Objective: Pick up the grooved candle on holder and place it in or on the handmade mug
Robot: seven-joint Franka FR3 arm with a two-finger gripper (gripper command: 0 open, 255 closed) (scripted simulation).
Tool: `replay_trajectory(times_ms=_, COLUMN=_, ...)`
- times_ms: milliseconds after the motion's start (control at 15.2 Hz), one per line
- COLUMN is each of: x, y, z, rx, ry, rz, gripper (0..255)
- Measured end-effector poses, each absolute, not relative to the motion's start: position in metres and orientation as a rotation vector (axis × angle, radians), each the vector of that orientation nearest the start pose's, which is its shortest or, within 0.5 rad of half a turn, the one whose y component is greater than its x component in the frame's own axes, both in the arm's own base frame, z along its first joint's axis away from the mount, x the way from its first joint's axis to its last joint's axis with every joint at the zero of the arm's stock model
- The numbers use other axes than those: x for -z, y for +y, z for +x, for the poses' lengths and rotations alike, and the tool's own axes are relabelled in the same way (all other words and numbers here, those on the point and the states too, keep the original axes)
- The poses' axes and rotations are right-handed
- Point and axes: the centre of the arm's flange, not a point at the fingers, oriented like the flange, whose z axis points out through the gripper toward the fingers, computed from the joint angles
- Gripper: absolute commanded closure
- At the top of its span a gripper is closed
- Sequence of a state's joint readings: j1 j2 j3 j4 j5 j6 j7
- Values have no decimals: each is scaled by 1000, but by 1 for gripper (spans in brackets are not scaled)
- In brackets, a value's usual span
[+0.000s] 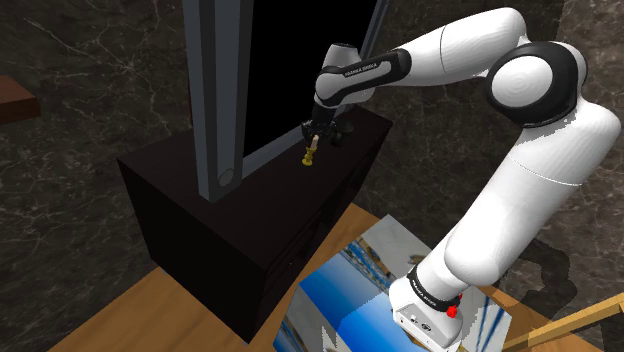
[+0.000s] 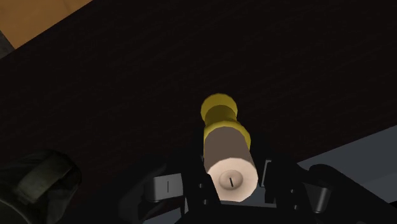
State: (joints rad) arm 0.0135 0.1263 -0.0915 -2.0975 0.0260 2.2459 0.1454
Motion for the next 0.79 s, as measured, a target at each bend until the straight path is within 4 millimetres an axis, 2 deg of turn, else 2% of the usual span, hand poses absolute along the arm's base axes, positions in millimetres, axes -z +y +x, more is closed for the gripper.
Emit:
replay_trajectory(times_ms=264, x=-369, y=-42, z=566, rx=35, ry=372, rz=-3109, gripper=255)
replay_trajectory(times_ms=792, x=-411, y=-43, z=566, rx=35, ry=372, rz=-3109, gripper=255)
